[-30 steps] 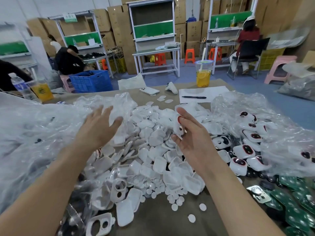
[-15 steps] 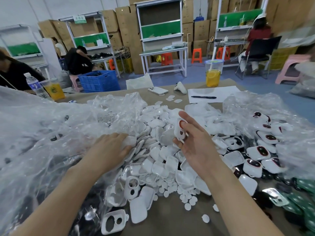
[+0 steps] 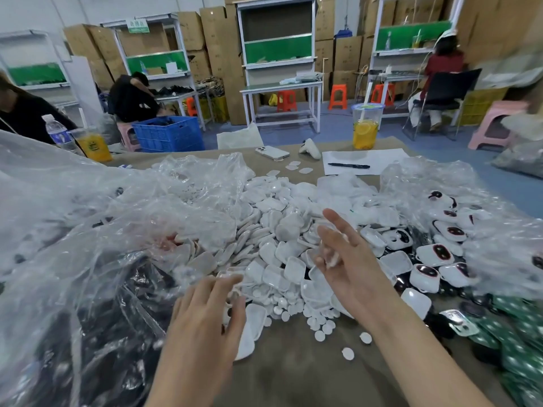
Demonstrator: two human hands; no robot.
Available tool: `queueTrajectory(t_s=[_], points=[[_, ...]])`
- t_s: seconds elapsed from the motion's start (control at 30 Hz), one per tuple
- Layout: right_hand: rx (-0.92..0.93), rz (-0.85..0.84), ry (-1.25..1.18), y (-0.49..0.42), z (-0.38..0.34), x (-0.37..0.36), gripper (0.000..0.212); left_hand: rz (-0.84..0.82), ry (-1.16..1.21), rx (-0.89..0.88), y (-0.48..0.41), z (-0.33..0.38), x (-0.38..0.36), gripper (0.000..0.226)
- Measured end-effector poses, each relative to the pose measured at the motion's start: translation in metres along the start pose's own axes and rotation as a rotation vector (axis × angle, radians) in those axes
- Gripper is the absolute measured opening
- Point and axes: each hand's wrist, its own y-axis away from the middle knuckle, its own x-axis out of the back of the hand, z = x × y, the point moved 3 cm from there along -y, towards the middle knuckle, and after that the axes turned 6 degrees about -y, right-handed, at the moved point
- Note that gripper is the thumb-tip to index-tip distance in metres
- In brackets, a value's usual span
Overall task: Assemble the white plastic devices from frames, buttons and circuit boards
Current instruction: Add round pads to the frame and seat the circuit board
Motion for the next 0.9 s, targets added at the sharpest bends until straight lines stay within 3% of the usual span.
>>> queueTrajectory(t_s=[0.17,0.3,0.43,0.57,0.9], points=[[-0.062,-0.016,-0.003,0.015,0.009,0.012,0.029,-0.037,-0.043,0.121,0.036,-0.002,-0.005,0.046],[-0.083,-0.027,-0.021,0.025,0.012,0.009,0.015,-0.099,-0.141,0.095,0.048,0.002,-0.017,0.03],[-0.11,-0.059,-0.042,0.036,0.01,0.012,0.041,-0.126,-0.117,0.102,0.05,0.001,-0.021,0.043],[-0.114,-0.031,-0.031,0.042,0.01,0.023,0.057,-0.107,-0.085,0.074,0.052,0.001,-0.021,0.041],[0.026,0.027,-0.014,0.049,-0.008,0.033,0.052,-0.042,-0.054,0.009,0.055,0.006,-0.015,0.038]])
